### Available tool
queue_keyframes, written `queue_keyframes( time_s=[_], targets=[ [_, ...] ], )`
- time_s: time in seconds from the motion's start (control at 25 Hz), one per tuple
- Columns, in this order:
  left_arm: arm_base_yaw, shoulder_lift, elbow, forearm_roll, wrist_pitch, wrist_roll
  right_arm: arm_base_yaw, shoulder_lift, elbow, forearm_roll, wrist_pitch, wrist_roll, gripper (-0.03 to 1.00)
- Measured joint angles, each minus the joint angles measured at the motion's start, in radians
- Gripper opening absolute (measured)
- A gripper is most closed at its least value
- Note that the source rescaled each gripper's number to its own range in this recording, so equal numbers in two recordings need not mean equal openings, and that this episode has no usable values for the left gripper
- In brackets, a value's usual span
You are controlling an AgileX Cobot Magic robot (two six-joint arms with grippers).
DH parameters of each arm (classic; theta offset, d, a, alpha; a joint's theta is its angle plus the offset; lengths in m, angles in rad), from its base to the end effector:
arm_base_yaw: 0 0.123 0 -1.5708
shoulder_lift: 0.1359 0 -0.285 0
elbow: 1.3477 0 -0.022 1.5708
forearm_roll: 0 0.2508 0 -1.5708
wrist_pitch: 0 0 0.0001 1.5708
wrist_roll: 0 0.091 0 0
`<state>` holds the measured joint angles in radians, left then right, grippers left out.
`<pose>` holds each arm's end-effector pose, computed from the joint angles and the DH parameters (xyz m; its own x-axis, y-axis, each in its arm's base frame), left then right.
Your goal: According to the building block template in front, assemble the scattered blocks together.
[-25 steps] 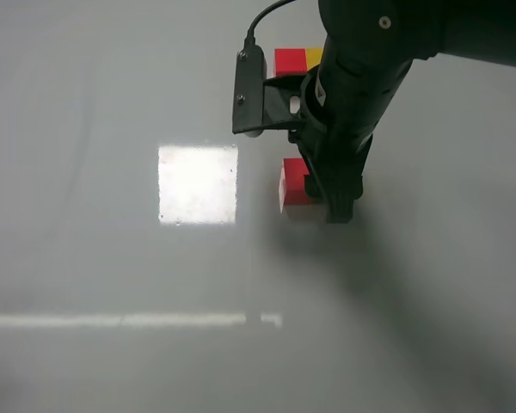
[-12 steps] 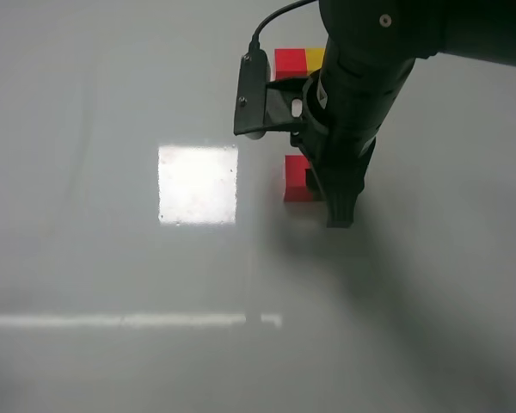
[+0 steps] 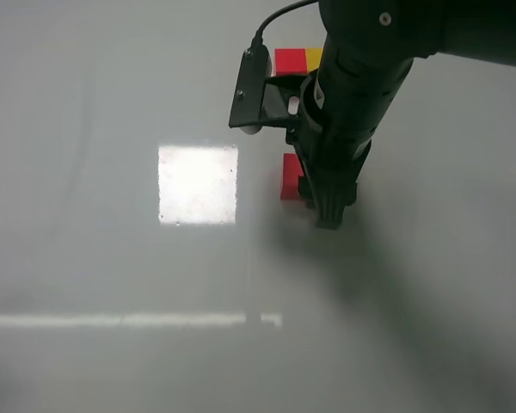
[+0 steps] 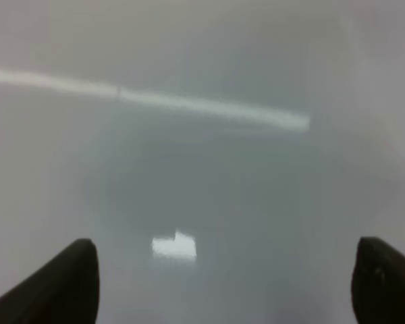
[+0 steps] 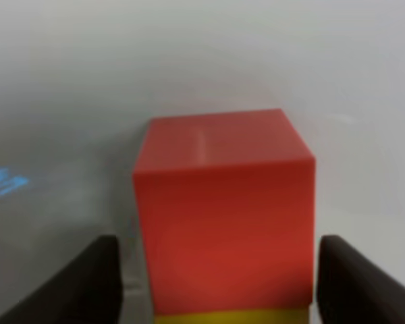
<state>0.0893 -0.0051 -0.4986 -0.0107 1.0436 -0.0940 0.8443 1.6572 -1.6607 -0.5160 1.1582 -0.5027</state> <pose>-0.0047 -0.0013 0.2783 -0.4255 -0.1377 -0.8944 -0.1237 0.9879 -0.0933 0.2655 0.2369 0.3767 -0.0841 -0.9865 -0.1403 -0.7543 0.1551 -0.6379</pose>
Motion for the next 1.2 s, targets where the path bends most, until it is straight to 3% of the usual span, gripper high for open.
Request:
queue_keyframes(
  time_s=[0.08,0.2,0.36,0.56,0.68,0.92,1.04,1.2],
  targets=[
    [0.0,0.0,0.0,0.0,0.0,0.0,0.0,-0.005,0.0,0.002,0.0,0.0,0.62],
    [0.0,0.0,0.0,0.0,0.0,0.0,0.0,-0.033,0.0,0.023,-0.001,0.009,0.72],
    [0.0,0.0,0.0,0.0,0.0,0.0,0.0,-0.108,0.0,0.065,0.025,0.06,0.74],
    [0.0,0.0,0.0,0.0,0.0,0.0,-0.025,-0.237,0.0,0.102,0.048,0.207,0.74],
    [0.0,0.0,0.0,0.0,0.0,0.0,-0.142,-0.319,0.0,0.153,0.051,0.307,0.75],
    [0.0,0.0,0.0,0.0,0.0,0.0,-0.527,-0.418,0.025,0.258,0.056,0.44,0.75],
    [0.0,0.0,0.0,0.0,0.0,0.0,-0.689,-0.481,0.132,0.297,0.055,0.471,0.75],
    [0.0,0.0,0.0,0.0,0.0,0.0,-0.812,-0.612,0.396,0.314,0.012,0.523,0.74]
  ],
)
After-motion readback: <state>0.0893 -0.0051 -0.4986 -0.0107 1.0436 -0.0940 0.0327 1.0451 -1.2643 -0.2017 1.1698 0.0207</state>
